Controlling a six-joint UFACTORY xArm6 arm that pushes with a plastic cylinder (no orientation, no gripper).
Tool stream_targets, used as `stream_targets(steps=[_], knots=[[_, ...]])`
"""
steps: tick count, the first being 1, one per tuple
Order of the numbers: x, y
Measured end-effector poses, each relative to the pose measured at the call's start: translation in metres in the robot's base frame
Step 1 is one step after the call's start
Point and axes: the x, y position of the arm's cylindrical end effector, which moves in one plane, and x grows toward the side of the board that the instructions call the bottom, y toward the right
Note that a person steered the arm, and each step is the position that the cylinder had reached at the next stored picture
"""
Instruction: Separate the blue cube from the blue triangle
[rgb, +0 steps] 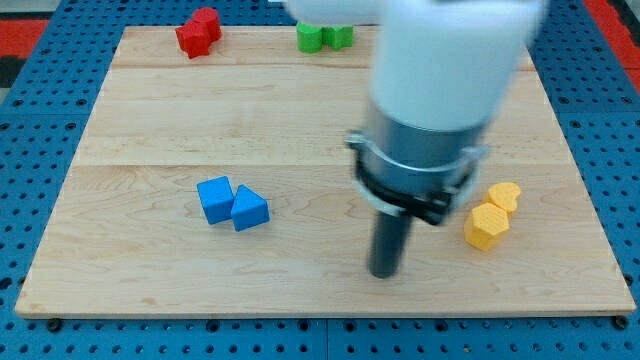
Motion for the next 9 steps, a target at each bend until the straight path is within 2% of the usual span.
stream_targets(steps=[1, 2, 3, 4, 5, 7, 8, 9], knots=[[-0.028, -0.021], [-0.028, -0.072], [-0.032, -0.101], [-0.061, -0.121], [-0.073, -0.172], [-0.062, -0.208], [-0.042, -0.211], [-0.080, -0.263]])
